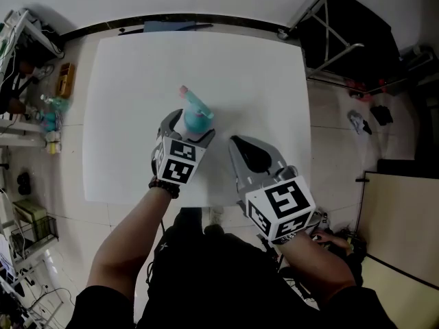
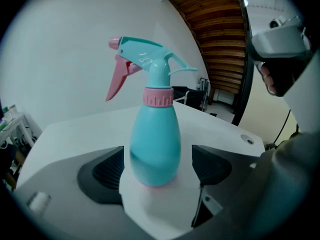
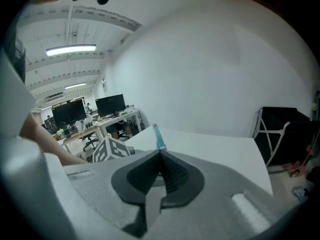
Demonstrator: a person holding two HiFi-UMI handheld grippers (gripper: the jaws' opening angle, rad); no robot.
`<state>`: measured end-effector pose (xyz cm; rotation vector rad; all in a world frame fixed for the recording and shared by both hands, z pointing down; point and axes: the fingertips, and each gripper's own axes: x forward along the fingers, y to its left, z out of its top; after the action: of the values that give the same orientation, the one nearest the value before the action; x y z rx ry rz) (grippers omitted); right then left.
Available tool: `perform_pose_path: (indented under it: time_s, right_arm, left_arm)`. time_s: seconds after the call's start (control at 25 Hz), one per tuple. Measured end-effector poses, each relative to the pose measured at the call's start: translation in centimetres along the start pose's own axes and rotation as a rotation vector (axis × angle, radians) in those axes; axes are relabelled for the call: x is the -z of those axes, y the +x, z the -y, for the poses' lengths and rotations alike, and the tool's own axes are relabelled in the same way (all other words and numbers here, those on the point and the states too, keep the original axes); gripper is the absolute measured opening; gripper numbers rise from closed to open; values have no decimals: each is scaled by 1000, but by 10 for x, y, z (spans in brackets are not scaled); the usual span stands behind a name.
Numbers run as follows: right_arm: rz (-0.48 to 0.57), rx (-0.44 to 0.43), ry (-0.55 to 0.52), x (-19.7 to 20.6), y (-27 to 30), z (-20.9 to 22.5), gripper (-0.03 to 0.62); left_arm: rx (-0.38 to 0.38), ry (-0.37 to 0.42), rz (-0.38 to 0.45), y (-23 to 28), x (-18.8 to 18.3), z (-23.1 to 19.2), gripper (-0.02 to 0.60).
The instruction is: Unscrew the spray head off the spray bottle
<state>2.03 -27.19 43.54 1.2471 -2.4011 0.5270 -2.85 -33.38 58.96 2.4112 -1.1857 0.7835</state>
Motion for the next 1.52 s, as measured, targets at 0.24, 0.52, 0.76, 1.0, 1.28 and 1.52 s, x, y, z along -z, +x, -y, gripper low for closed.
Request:
perform_pose_path:
  time_s: [0.24, 0.52, 0.76, 1.0, 1.28, 1.52]
  right_arm:
    - [-10, 19, 7, 3, 1, 7, -9]
    - [-10, 33, 5, 2, -1, 9, -9]
    - [-2, 26, -4, 1, -6, 6, -9]
    - [9, 9, -23, -4, -12, 4, -9]
    - [8, -32, -39, -9, -15, -1, -9]
    - [13, -85, -55, -19, -12, -14, -7]
  left_arm:
    - [17, 3, -14, 13, 3, 2, 448]
    - [4, 29, -28, 16, 5, -2, 396]
    - [5, 51, -40, 6, 3, -1, 391]
    - [-10, 122, -68, -11, -1, -1, 388]
    - [-33, 246, -121, -37, -4, -3, 386]
    - [-53, 357, -168, -59, -9, -9, 385]
